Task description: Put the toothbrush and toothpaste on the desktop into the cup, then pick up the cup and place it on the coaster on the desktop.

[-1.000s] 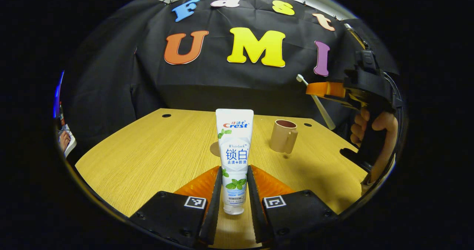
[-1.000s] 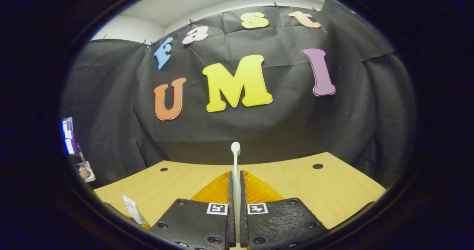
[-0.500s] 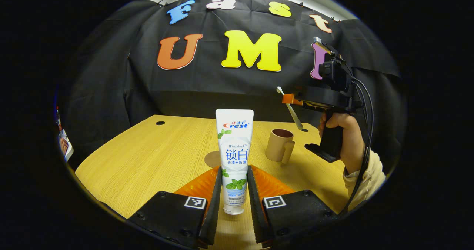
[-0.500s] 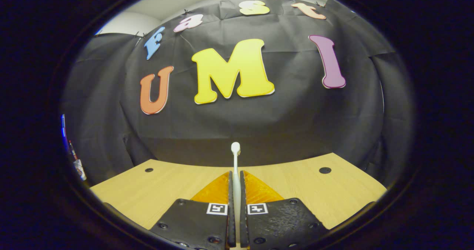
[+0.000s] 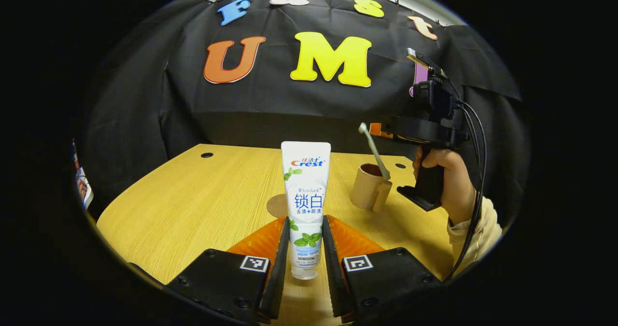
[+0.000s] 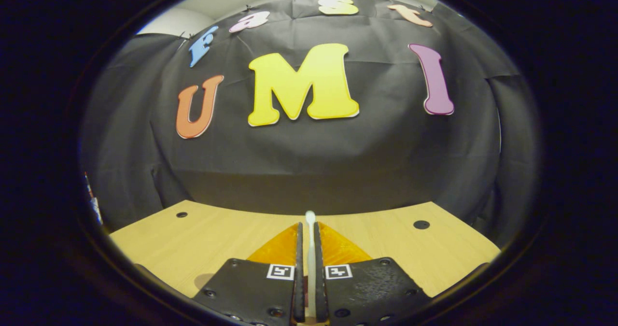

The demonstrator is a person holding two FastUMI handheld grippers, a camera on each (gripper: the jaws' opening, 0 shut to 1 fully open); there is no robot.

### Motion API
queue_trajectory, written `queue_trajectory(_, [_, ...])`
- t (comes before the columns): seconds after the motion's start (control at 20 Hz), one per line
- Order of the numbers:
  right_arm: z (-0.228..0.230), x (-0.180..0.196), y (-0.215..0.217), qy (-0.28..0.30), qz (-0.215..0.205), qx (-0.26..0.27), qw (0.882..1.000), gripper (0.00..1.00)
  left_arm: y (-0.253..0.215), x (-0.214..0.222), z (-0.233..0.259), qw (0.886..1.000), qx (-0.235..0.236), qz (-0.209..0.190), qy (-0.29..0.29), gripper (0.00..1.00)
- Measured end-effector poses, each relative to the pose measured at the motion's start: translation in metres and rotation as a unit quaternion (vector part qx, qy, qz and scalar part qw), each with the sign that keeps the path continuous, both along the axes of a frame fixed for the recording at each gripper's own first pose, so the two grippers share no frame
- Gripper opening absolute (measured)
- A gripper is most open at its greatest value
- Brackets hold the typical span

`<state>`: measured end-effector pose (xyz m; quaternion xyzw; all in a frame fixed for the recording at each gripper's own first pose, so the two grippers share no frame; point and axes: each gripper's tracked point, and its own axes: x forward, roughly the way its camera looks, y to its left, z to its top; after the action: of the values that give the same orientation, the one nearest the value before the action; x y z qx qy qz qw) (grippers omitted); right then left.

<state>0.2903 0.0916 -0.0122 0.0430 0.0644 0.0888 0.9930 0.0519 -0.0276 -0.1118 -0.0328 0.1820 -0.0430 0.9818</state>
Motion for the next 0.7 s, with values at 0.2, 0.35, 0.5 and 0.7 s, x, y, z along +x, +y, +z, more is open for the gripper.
queue_trajectory(0.2, [-0.005,0.0,-0.001,0.004,-0.003,-0.012,1.0,0.08,0.001,0.001,-0.008,1.0,-0.008,0.0,0.011,0.42])
queue_trajectory(0.35, [-0.012,0.002,-0.003,0.019,-0.003,0.001,1.0,0.09,0.003,0.002,-0.011,1.0,-0.007,0.004,0.015,0.42])
queue_trajectory(0.5, [-0.014,0.002,-0.005,0.026,-0.004,0.01,1.0,0.08,0.004,0.003,-0.013,1.0,-0.009,0.006,0.017,0.42])
queue_trajectory(0.7, [-0.013,-0.002,0.0,0.027,0.009,0.002,1.0,0.11,0.001,0.003,-0.015,1.0,-0.011,0.003,0.02,0.42])
